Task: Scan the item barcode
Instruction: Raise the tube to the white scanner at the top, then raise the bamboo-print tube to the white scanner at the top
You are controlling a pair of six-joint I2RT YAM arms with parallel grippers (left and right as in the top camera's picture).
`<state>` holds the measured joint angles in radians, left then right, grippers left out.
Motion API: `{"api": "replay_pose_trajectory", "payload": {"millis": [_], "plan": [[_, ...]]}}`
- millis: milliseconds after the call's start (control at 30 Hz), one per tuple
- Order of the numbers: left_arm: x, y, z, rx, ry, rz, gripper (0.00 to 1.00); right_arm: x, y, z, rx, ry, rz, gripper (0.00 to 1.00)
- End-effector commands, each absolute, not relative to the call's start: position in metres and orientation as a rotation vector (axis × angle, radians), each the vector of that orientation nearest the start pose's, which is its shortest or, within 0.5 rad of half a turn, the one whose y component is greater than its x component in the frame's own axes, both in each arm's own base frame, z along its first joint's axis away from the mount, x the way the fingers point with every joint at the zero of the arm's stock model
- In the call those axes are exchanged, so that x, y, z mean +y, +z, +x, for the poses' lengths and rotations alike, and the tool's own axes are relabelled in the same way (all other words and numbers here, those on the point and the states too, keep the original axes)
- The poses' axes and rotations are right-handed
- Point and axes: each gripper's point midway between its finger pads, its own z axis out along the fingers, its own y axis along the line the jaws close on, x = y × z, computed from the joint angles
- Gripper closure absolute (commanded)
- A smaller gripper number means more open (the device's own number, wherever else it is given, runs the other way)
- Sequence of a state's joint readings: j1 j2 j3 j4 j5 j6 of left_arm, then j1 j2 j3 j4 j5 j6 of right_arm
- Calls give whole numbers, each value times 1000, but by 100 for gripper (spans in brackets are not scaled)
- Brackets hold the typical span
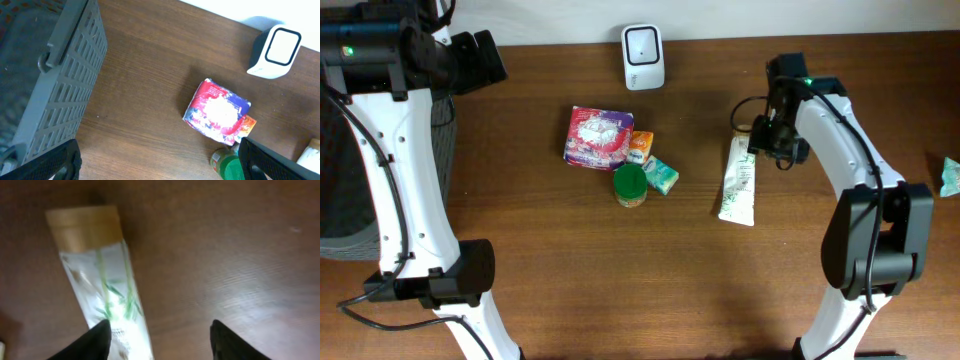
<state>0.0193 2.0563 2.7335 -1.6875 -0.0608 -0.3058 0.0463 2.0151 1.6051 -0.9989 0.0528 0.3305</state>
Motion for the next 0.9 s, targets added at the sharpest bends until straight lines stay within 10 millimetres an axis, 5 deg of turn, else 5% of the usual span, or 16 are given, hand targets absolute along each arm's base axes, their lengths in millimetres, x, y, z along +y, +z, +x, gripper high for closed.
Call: {"api": "replay_pose_trajectory", "payload": {"millis": [0, 233, 433, 533, 767, 867], "plan": [[21, 350, 422, 2513, -19, -433, 1, 41, 49, 415, 2973, 185, 260, 37], [21, 350, 422, 2513, -20, -433, 1, 50, 11, 403, 2975, 264, 249, 44], [21, 350, 422, 2513, -20, -433, 1, 72, 19, 413, 2923, 450, 218, 96], [21, 350, 422, 2513, -20, -433, 1, 88, 57, 444, 2815, 573, 167, 96], [21, 350, 422, 2513, -20, -433, 1, 175, 206, 557, 2184, 686, -116, 96], [21, 350, 422, 2513, -20, -433, 1, 209, 236, 575, 2003, 675, -128, 96]]}}
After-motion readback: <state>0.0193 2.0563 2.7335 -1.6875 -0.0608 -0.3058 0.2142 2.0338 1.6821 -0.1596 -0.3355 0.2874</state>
